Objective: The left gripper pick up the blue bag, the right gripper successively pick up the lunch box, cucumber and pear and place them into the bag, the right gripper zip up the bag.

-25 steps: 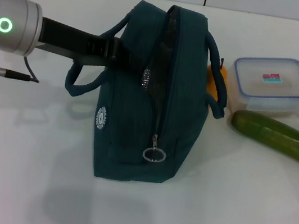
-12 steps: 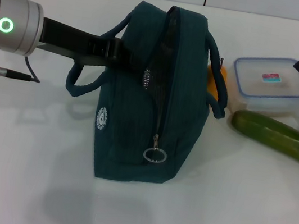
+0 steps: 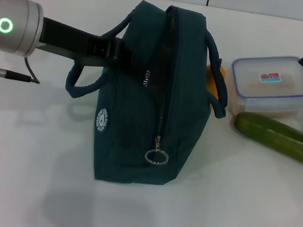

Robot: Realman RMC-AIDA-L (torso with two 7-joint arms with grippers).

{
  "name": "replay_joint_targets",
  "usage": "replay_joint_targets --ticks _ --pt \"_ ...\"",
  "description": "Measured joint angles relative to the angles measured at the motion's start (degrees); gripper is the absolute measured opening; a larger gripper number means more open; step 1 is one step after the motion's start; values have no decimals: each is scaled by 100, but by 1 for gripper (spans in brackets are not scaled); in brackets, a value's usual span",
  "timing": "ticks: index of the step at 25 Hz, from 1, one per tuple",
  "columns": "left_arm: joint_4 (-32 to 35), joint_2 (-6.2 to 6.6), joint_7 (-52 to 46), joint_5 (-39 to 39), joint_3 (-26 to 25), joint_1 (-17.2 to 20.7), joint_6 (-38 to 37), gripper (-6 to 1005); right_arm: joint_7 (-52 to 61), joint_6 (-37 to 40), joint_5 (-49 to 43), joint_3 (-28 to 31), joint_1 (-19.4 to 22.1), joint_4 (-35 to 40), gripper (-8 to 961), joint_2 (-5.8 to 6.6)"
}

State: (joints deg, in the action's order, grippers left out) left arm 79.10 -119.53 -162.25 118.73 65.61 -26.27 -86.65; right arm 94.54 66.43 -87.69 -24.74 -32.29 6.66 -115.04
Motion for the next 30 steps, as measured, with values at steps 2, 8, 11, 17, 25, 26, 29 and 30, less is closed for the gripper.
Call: replay_joint_targets --ticks 2,8,11,17,25,26,29,30 --pt "0 0 0 2 0 -4 0 33 16 28 2 -8 -3 0 634 0" --pt "0 6 0 19 4 -17 0 33 29 81 5 -35 -59 2 603 0" --pt "-1 7 0 33 -4 -18 0 33 66 81 6 -35 -68 11 521 -5" --pt "-198 9 92 14 -28 -77 5 33 78 81 7 -38 -98 13 360 -14" --pt "-265 9 144 7 -33 -155 9 32 36 89 6 -29 -102 -3 204 -34" --pt "-265 8 146 7 -35 -156 8 32 36 89 6 -21 -102 -4 204 -34" --pt "-265 8 153 5 -42 -158 9 32 52 89 10 14 -86 -3 202 -35" --pt "-265 8 160 5 -44 -159 9 32 56 89 19 15 -80 -4 202 -36"
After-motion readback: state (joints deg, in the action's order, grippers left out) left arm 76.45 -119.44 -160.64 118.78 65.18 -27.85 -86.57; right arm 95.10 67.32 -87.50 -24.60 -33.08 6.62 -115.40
